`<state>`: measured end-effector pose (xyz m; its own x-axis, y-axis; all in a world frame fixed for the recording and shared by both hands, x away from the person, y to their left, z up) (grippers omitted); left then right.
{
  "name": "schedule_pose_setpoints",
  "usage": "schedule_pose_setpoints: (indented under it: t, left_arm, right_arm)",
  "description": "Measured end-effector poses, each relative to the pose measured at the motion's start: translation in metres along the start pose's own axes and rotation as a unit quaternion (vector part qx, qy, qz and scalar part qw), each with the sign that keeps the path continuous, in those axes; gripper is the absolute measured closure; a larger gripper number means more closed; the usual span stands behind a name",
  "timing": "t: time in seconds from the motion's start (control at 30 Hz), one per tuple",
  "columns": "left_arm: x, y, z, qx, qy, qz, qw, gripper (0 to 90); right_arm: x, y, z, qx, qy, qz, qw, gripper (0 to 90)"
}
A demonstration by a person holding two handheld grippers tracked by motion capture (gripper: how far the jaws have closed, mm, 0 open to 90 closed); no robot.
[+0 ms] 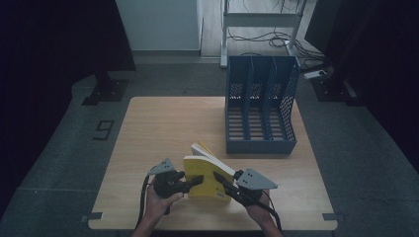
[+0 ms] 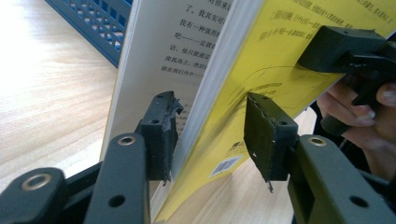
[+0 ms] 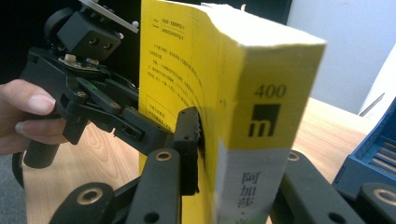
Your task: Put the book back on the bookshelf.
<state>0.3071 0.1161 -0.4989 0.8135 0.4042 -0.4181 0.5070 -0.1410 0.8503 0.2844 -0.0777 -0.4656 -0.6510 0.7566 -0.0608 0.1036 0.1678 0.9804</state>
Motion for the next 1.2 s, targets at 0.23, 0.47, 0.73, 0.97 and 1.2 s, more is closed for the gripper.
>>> schedule_pose_setpoints:
  t: [0.23,0.47,0.73,0.97,1.2]
  left_arm:
    - [0.002,0.000,-0.001,0.003,0.007,0.001,1.0000,51.3]
    - [0.006,-0.001,-0.004,0.004,0.012,-0.005,0.9999,53.0]
    - [0.006,-0.001,-0.006,0.010,0.010,0.001,0.9999,57.0]
    - [0.005,0.000,-0.006,0.020,0.022,0.014,0.9995,60.1]
    - [0.003,0.000,-0.005,0.017,0.034,0.020,0.9991,61.7]
  right_arm:
    - [0.000,0.000,0.000,-0.001,0.001,0.001,1.0000,71.2]
    - [-0.001,0.000,-0.001,-0.001,-0.001,0.003,1.0000,71.7]
    - [0.001,0.000,-0.003,0.000,0.009,0.002,1.0000,71.9]
    - [0.008,0.001,-0.004,0.000,0.023,-0.010,0.9997,69.2]
    - [0.011,0.001,-0.001,0.002,0.028,0.000,0.9996,63.3]
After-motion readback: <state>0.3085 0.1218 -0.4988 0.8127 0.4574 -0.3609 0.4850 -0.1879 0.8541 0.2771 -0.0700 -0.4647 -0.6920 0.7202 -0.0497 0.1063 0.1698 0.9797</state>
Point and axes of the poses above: each handheld gripper's, and its own axes: z roughly forward along the jaws, y roughly out of its top, x roughly to its left, the point moved 5 cm from there along z, roughly forward along the jaws, and after that the axes turned 9 degrees about -y, right-handed, at the moved point
